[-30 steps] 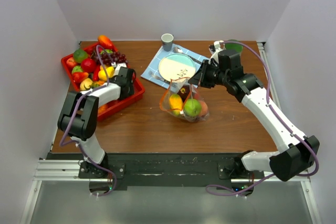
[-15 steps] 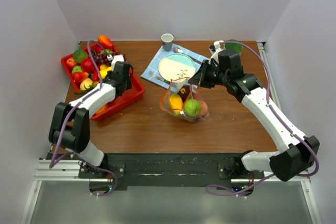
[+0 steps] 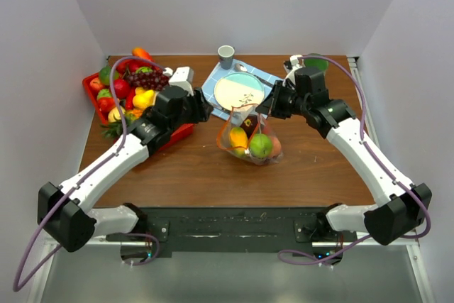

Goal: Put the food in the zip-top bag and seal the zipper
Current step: Place the fake vegetable in the zipper food storage bag.

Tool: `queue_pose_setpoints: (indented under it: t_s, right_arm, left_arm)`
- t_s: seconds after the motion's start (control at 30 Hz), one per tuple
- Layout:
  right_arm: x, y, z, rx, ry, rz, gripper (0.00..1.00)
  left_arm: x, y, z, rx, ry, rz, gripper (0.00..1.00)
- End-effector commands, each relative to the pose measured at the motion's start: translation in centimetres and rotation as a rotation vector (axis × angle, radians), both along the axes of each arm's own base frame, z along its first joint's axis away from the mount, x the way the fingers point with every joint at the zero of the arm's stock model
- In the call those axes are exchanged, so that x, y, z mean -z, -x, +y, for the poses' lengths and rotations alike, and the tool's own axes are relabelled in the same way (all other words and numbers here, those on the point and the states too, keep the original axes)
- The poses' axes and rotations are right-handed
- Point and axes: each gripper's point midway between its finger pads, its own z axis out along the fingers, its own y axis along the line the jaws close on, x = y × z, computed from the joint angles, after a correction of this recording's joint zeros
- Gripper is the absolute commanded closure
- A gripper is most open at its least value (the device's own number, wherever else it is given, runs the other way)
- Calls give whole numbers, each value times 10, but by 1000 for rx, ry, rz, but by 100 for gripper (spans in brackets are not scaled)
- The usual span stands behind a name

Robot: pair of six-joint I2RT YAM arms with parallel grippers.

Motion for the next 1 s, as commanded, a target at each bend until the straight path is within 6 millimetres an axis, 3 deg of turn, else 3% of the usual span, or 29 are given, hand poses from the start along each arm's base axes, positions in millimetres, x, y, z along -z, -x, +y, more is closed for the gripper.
queue_pose_setpoints:
  t_s: [0.0,0.1,0.3,0.53,0.63,0.77,0.9,0.97]
  right_arm:
    - [-23,-12,1,33,-18,-57,100]
    - [-23,-14,0,45,-12,-54,100]
    - [-20,-18,-1,63,-10,-44,100]
    - [-25,-17,-1,69,-21,-51,100]
    - [-28,-16,-3,76,-20,-54,100]
    - [-30,-15,-4,79,-18,-55,100]
    - [-30,-15,-4,79,-17,-58,100]
    - [-29,-15,-4,79,-18,-55,100]
  left_arm:
    - [-46,27,-51,139,181,-50,79]
    - [-59,43,-73,199,226,-64,79]
    - [-60,55,-95,238,242,-58,79]
    - [-35,48,-123,271,224,-5,76]
    - [-37,45,-133,295,228,-4,67]
    - [-36,39,-137,293,215,-8,28]
    - [-44,37,-136,292,200,-27,11]
    - [-47,37,-134,293,190,-31,9]
